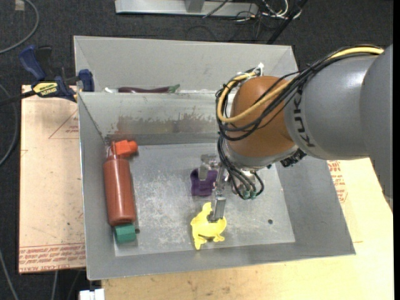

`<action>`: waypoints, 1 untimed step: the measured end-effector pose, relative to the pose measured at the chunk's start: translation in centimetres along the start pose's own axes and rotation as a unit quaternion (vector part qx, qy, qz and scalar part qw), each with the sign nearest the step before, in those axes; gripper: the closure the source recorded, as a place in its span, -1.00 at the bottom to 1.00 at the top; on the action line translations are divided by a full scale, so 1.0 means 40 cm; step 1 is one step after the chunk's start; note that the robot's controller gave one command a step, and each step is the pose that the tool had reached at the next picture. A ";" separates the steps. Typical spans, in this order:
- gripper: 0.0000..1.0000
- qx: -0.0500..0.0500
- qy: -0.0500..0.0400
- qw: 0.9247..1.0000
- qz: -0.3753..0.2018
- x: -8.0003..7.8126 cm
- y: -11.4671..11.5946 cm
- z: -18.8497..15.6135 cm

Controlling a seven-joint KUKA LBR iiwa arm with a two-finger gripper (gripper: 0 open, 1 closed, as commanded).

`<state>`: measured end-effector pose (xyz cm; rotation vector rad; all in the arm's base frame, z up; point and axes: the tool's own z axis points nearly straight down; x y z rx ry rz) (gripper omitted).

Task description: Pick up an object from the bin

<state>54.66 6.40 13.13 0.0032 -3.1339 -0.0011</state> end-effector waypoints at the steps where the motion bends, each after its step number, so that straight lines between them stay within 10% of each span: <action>1: -1.00 0.000 -0.004 1.000 0.001 -0.005 -0.001 -0.011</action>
Offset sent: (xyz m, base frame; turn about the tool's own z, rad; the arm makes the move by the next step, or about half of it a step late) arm 0.0425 -0.0485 -0.0613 0.0064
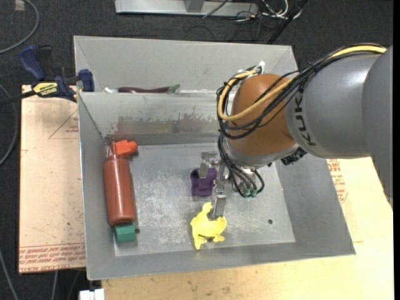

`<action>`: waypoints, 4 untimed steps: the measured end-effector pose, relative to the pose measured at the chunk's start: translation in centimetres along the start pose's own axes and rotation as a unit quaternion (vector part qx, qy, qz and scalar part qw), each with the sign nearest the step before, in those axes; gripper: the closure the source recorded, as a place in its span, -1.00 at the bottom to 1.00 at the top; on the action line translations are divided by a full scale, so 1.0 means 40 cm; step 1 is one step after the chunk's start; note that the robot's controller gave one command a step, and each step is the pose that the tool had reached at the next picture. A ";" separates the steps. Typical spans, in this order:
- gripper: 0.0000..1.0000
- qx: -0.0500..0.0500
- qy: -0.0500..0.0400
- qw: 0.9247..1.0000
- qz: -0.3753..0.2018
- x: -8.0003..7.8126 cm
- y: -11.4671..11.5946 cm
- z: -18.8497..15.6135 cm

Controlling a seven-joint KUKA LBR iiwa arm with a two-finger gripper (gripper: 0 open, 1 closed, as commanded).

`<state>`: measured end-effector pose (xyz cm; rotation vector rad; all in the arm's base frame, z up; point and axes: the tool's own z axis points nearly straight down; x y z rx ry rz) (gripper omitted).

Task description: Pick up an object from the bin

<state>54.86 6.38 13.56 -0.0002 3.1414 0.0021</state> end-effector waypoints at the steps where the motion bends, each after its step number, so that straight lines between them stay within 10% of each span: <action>1: -1.00 0.000 -0.001 1.000 0.002 -0.094 -0.101 0.135; 2: -1.00 -0.003 0.008 1.000 0.003 -0.138 -0.153 0.211; 4: -1.00 -0.002 0.003 1.000 0.022 -0.099 -0.103 0.149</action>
Offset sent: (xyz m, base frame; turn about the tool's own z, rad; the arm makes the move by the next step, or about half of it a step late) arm 0.0350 -0.0485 -0.0656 -0.0005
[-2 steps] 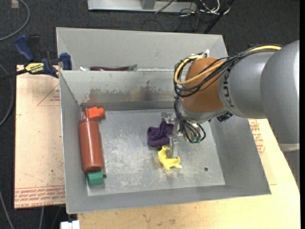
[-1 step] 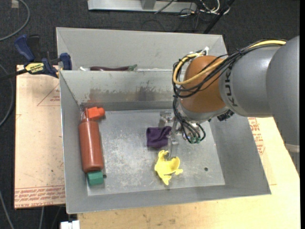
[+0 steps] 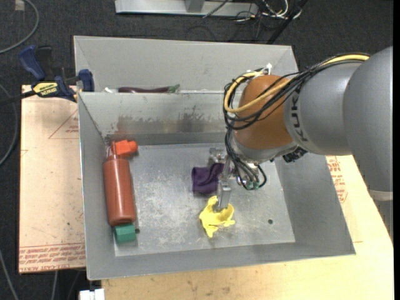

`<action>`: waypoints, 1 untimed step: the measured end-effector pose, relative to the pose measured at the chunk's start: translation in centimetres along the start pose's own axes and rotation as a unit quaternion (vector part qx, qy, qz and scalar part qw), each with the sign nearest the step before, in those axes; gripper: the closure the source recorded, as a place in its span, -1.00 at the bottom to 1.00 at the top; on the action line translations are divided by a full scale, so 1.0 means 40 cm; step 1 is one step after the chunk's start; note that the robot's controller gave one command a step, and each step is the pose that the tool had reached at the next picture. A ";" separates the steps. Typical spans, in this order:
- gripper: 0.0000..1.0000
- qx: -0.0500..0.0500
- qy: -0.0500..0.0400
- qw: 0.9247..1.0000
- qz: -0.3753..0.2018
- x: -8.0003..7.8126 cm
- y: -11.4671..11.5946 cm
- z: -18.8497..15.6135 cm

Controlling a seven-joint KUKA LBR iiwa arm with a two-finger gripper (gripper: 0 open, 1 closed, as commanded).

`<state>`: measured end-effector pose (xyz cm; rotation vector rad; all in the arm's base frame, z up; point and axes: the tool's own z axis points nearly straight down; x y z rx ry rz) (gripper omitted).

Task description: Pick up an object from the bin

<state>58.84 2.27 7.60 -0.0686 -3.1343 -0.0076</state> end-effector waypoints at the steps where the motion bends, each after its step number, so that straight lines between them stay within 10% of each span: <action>1: 1.00 0.000 -0.006 1.000 -0.004 0.008 0.029 0.009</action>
Offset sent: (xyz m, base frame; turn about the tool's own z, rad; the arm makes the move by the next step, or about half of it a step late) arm 0.0000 0.0000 0.0000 0.0000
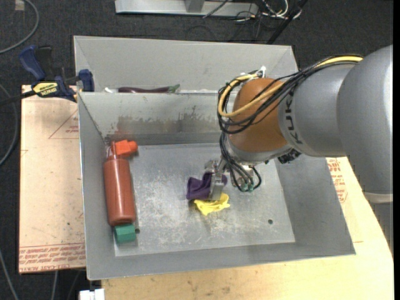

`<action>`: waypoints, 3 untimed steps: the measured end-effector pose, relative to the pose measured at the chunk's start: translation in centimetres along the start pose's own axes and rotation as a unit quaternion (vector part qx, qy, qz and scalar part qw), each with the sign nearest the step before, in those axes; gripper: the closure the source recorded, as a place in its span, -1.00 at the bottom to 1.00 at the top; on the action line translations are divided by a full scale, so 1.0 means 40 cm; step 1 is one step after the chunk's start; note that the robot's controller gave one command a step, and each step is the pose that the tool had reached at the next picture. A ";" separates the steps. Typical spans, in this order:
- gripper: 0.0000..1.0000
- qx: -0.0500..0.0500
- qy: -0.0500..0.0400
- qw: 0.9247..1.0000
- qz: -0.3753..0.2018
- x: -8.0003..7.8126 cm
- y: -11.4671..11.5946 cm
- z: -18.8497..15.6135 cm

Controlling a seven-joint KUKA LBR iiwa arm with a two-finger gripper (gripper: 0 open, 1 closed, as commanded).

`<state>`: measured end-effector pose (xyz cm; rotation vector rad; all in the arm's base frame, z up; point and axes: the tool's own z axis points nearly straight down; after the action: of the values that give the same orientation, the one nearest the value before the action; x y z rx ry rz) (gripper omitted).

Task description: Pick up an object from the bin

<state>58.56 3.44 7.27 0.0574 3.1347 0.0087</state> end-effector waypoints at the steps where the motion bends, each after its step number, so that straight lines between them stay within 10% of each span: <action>1: 1.00 0.000 0.000 1.000 0.000 0.000 0.000 0.000; 3: 1.00 0.000 0.003 1.000 0.000 0.006 0.000 -0.058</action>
Offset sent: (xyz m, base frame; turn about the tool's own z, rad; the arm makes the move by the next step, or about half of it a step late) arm 0.0001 -0.0001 0.1162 0.0000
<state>58.28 3.42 9.59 0.0581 3.1415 0.0081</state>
